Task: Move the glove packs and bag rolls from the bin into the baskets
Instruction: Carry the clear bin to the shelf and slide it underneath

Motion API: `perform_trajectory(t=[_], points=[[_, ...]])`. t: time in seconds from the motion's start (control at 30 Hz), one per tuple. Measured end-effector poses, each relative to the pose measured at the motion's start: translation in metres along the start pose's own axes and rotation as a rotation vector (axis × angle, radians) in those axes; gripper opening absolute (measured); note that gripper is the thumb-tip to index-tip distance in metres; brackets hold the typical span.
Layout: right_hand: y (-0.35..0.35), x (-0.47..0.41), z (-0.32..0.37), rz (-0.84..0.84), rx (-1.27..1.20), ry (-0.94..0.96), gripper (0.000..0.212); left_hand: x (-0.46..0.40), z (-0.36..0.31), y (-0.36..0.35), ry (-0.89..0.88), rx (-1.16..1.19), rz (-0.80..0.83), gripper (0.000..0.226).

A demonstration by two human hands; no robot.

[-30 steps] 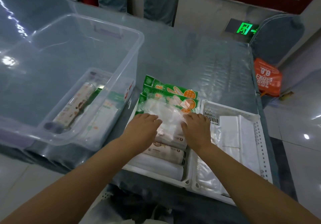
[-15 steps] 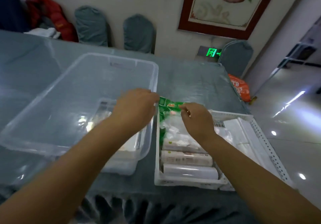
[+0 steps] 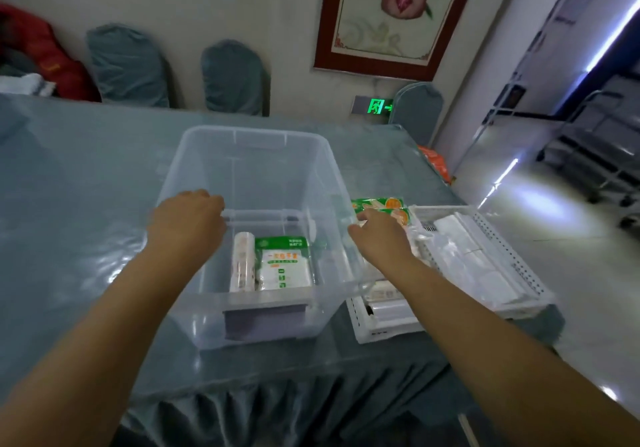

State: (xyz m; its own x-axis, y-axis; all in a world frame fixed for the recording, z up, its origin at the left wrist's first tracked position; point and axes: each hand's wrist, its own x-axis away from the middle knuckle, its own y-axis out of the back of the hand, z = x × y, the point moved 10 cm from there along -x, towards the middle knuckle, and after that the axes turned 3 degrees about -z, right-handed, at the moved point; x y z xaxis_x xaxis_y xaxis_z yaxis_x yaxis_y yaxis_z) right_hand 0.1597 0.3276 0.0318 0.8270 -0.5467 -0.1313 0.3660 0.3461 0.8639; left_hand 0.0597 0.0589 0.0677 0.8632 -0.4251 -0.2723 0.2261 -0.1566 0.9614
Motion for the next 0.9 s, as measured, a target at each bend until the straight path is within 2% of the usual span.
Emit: perform_trajectory(t=[0.13, 0.23, 0.37, 0.53, 0.77, 0.9], points=[[-0.006, 0.001, 0.007, 0.014, 0.085, -0.026, 0.026, 0.011, 0.037, 0.003, 0.108, -0.016, -0.038, 0.023], [-0.015, -0.001, 0.006, 0.042, 0.077, -0.063, 0.017, 0.019, 0.058, -0.010, 0.258, 0.035, 0.051, 0.017], [-0.018, -0.002, 0.000, 0.027, -0.083, -0.129, 0.017, 0.022, 0.070, -0.020, 0.348, 0.135, 0.086, 0.042], [0.002, 0.000, -0.003, -0.044, -0.192, -0.140, 0.013, 0.015, 0.070, 0.004, 0.327, 0.189, 0.012, 0.060], [0.090, 0.003, -0.003, -0.264, -0.317, -0.142, 0.021, -0.019, 0.033, 0.085, 0.214, 0.218, -0.179, 0.055], [0.144, 0.014, -0.025, -0.377, -0.342, -0.159, 0.009, -0.034, -0.015, 0.113, 0.118, 0.267, -0.245, 0.048]])
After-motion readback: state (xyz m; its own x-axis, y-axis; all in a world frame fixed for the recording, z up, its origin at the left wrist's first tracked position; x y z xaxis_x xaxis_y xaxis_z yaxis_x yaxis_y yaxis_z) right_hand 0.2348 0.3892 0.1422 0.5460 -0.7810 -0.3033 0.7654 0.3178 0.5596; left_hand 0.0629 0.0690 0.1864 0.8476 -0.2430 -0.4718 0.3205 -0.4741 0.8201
